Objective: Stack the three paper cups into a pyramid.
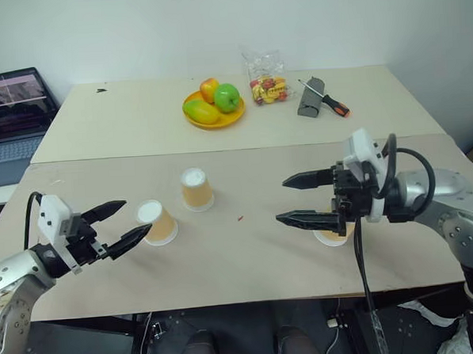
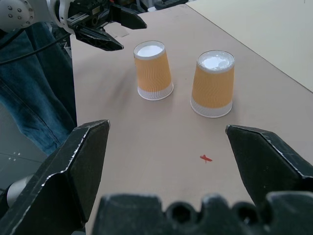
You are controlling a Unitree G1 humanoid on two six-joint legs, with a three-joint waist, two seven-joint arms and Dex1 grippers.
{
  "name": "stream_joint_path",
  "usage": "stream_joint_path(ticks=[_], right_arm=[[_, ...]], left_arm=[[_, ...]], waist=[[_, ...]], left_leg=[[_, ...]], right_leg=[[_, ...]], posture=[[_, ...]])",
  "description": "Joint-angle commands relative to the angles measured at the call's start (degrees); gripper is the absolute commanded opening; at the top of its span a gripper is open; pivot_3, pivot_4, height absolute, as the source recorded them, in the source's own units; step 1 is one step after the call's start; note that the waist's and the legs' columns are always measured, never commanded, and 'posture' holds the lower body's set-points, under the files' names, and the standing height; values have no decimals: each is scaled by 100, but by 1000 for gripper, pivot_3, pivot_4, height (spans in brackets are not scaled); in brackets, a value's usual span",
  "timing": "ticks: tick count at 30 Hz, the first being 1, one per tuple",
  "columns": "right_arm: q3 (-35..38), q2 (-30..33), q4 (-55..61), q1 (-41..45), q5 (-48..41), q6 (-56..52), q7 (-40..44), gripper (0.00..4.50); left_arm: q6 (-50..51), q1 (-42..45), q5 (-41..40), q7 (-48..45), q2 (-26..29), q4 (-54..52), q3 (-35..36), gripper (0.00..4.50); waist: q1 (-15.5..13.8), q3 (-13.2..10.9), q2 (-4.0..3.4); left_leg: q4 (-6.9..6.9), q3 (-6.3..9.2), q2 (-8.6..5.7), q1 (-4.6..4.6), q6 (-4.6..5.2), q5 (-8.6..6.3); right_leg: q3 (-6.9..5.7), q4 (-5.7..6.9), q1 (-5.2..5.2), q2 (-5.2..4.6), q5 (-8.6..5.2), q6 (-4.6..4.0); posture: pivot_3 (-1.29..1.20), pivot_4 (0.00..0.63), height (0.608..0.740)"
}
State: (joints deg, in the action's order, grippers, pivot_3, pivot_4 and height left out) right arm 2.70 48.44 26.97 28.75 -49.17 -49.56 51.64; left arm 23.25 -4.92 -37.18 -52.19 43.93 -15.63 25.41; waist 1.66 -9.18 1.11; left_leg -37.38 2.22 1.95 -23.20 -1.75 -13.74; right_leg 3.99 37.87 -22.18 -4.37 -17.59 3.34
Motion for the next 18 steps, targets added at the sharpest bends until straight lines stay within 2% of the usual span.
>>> stream_joint_path(ticks=[1, 10, 18], right_arm=[[191, 23, 195, 44, -115, -34, -71, 4495], [424, 78, 341, 68, -385, -149, -209, 4495], [509, 149, 417, -26, -457, -150, -326, 4495]], left_arm=[[-251, 114, 116, 2, -148, 168, -80, 4500], [-767, 609, 693, 2, -605, 925, -750, 4500], [-984, 1147, 945, -52, -673, 1289, -1062, 4500]], waist=[[-3, 0, 0], [-45, 0, 0], [-67, 0, 0]], left_leg=[[-2, 0, 0, 0, 0, 0], [-37, 3, -1, -3, 0, 0], [-42, 4, 0, -6, 0, 0]], right_leg=[[0, 2, 0, 0, 0, 0], [-1, 21, 5, 1, 0, 0], [-2, 23, 4, 3, 1, -1]], posture=[[0, 150, 740], [0, 150, 740], [0, 150, 740]])
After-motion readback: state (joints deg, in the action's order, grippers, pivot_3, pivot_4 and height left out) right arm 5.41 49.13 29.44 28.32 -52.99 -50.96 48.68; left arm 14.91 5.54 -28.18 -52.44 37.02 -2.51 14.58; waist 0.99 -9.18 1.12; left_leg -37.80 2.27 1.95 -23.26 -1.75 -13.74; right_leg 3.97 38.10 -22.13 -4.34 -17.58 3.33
